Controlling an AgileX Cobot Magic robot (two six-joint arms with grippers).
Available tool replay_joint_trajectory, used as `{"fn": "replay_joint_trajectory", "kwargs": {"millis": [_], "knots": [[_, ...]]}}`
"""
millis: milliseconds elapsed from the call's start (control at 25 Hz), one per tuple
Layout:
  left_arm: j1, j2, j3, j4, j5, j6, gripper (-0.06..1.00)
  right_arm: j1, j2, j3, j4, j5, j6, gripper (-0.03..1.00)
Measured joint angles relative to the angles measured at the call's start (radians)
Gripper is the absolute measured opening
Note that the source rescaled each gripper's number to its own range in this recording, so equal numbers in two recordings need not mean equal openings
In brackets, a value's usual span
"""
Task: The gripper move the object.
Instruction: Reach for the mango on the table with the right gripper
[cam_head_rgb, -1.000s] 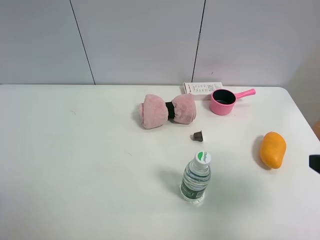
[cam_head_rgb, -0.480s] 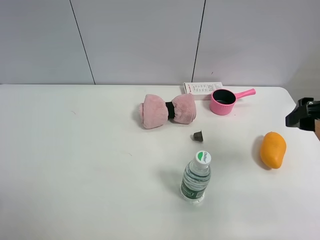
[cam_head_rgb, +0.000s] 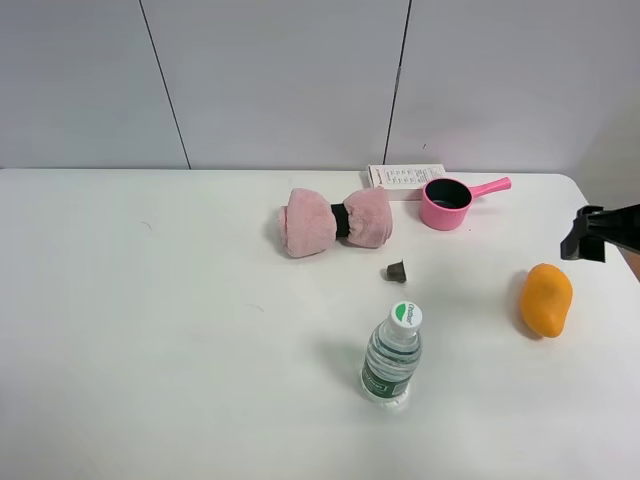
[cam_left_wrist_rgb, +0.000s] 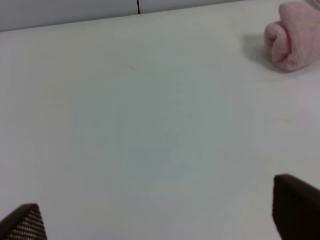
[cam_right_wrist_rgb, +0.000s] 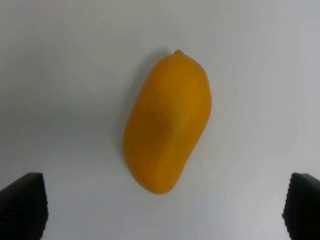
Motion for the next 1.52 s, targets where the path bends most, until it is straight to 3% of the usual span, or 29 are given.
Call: {"fn": "replay_joint_trajectory", "kwargs": {"millis": [200,400,520,680,1120,1200,1360,1520], "knots": [[0.0,0.0,0.0,0.0,0.0,0.0,1.0,0.0,0.08,0.115,-0.009,-0.18,-0.005,0.84],[0.0,0.0,0.0,0.0,0.0,0.0,1.0,-0.041,0.205,0.131,0.013,-0.292,-0.007,0.81],[0.0,0.0,0.0,0.0,0.0,0.0,1.0,-0.076,0.279,0.131,0.04,-0.374,-0.009,0.72],[0.0,0.0,0.0,0.0,0.0,0.0,1.0,-0.082,0.36,0.131,0.067,-0.451,-0.013,0.57],[0.0,0.0,0.0,0.0,0.0,0.0,1.0,-0.082,0.481,0.131,0.085,-0.608,-0.021,0.47],[0.0,0.0,0.0,0.0,0.0,0.0,1.0,-0.082,0.485,0.131,0.085,-0.628,-0.022,0.38],[0.0,0.0,0.0,0.001,0.0,0.0,1.0,-0.082,0.52,0.095,0.088,-0.639,-0.017,0.07],[0.0,0.0,0.0,0.001,0.0,0.0,1.0,-0.081,0.543,0.071,0.089,-0.643,-0.003,0.05]]}}
